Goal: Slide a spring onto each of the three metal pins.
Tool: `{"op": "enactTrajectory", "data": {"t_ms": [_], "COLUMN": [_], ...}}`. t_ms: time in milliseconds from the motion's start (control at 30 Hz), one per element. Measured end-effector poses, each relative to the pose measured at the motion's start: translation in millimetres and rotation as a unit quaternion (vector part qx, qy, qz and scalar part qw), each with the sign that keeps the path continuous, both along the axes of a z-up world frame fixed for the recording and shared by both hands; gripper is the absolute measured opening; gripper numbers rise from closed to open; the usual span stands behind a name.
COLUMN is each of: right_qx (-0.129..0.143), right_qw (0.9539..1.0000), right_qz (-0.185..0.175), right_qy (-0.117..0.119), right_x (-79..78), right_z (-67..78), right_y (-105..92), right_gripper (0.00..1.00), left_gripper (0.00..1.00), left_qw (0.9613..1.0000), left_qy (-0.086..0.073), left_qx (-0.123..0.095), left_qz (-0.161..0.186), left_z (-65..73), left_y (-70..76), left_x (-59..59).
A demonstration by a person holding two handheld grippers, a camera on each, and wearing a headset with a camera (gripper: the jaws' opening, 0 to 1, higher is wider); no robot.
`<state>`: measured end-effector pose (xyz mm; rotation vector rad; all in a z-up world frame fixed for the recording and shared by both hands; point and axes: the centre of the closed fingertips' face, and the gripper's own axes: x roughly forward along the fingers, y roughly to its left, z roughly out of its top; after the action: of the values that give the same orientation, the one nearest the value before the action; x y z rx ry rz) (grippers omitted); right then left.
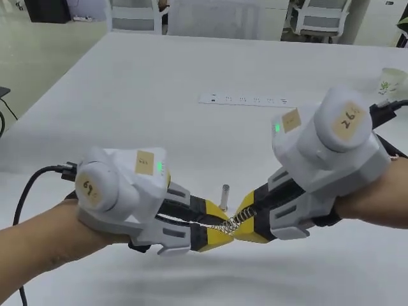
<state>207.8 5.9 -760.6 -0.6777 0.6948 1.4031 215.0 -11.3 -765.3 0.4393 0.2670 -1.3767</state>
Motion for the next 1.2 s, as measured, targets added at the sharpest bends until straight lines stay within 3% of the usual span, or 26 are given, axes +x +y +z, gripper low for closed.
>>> {"op": "enactTrajectory", "data": {"t_ms": [733, 1200], "right_qx": [-0.008, -0.016], "right_qw": [0.9999, 0.9999], "right_qz": [0.008, 0.003], "right_qy": [-0.003, -0.003], "right_x": [-0.5, 5.6], "right_z": [2.7, 3.1], "right_y": [4.5, -2.6], "right_gripper": [0.09, 0.09], "left_gripper": [0.03, 0.17], "left_qw": [1.0000, 0.9987], "left_qy": [0.005, 0.041], "left_qx": [-0.002, -0.009], "left_qz": [-0.001, 0.028], "left_z": [-1.3, -5.3], "left_y": [-2.4, 6.9], "left_x": [-1.1, 3.8]}}
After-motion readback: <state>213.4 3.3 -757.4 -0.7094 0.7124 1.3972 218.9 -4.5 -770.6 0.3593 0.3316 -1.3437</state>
